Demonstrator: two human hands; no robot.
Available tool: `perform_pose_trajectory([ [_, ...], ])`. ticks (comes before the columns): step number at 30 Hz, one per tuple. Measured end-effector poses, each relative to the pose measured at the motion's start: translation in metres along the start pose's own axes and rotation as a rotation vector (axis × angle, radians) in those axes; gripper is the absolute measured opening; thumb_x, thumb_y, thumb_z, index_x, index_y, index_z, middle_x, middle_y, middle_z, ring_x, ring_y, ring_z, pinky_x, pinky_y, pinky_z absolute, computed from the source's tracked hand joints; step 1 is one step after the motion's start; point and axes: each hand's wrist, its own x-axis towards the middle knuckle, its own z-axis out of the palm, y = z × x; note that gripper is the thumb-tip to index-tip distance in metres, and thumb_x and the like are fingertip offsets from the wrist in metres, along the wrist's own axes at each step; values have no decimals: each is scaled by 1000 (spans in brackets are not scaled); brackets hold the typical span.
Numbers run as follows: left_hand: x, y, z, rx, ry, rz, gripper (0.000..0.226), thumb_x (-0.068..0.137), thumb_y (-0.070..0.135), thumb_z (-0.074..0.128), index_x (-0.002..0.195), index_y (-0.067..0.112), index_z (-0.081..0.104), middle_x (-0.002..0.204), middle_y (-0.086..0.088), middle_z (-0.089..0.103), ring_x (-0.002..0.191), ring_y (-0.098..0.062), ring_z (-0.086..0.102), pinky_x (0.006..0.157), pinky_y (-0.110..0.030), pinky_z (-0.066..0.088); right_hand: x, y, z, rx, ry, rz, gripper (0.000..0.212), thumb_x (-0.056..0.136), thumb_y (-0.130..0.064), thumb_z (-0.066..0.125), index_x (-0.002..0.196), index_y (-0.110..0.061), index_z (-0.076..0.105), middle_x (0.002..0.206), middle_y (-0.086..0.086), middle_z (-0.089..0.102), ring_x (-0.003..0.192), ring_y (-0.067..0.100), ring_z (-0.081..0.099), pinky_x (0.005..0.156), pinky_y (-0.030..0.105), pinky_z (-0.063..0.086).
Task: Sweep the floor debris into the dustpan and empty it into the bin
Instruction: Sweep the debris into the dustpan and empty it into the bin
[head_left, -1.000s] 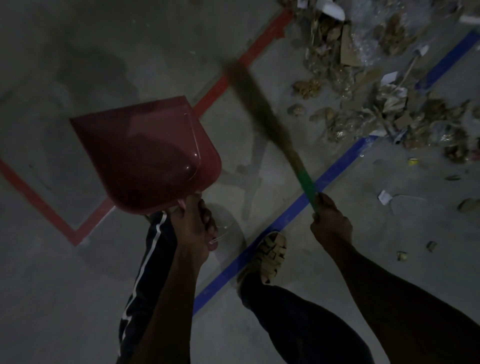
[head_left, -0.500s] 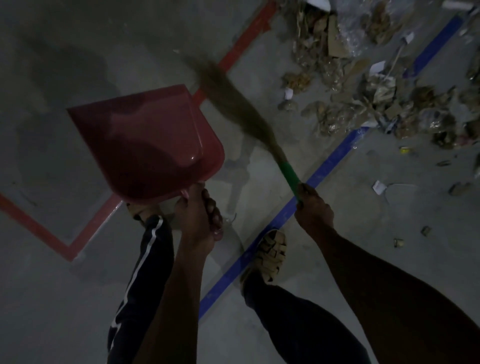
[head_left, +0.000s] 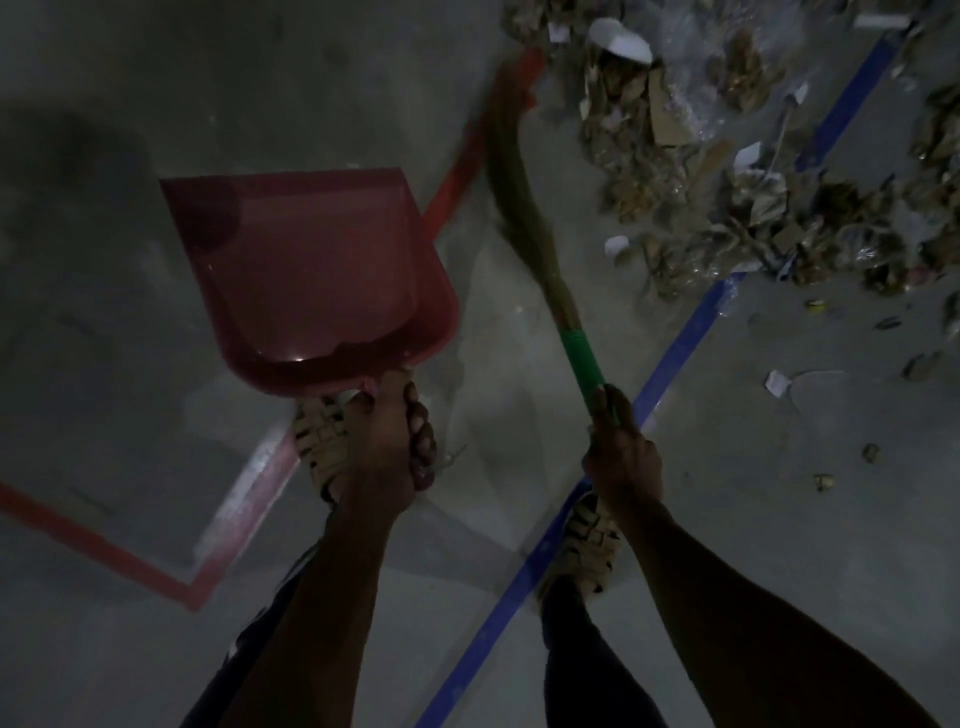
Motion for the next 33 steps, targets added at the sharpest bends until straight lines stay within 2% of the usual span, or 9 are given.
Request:
perform_pose_trajectory([
  [4,40,58,-34,32,-22,12,37,99,29,52,65,17,47,45,1,38,29,-14,34,49,-17,25,25,-77,3,27,-52,-27,64,96,-11,50,155,-19,27,162,-1,22,79,34,66,66,42,56],
  [7,70,107,-59,47,-45,77,36,100,25,53,67,13,46,42,1,38,27,-13,34,43,-16,25,53,-138,-1,42,0,-41,63,93,-11,54,152,-17,34,159,1,29,71,36,66,64,44,57],
  [11,100,171,-83,47,-72,149,39,100,21,54,64,12,46,43,-2,37,27,-15,33,36,-15,27,99,-208,-21,80,75,-36,61,96,-14,53,153,-18,32,159,1,28,78,33,66,65,39,53],
  [17,146,236,-96,22,-42,85,37,98,29,55,64,17,48,47,-1,37,30,-15,32,50,-18,27,187,-286,-61,128,125,-93,59,96,-13,52,152,-18,32,158,0,27,83,39,65,68,47,55],
  [20,175,258,-95,28,-35,87,35,98,29,55,66,17,47,50,-3,37,32,-15,33,48,-17,29,235,-325,-74,114,118,-128,61,93,-10,54,151,-14,34,156,4,31,85,42,64,69,47,54],
  [24,214,290,-83,10,-12,96,33,98,30,56,69,15,47,51,-4,37,32,-16,35,44,-16,30,303,-366,-83,84,42,-231,60,95,-13,51,152,-15,33,158,4,27,105,41,61,81,47,52],
  [27,234,310,-67,21,-39,57,35,97,31,55,66,17,47,51,-4,37,33,-16,35,46,-17,28,348,-392,-86,110,-74,-247,58,92,-12,53,148,-13,40,151,11,38,115,39,57,90,42,52],
  [30,250,331,-51,25,-45,78,42,98,32,57,61,16,45,47,-5,37,31,-16,35,45,-17,29,378,-409,-90,135,-149,-174,54,88,-16,59,141,-17,48,132,11,55,111,37,60,88,39,51],
  [33,260,347,-39,52,-40,73,42,99,30,56,61,15,44,48,-5,37,31,-17,35,43,-16,30,382,-401,-99,195,-148,-63,54,88,-14,60,141,-19,47,127,10,59,106,35,62,84,39,53],
])
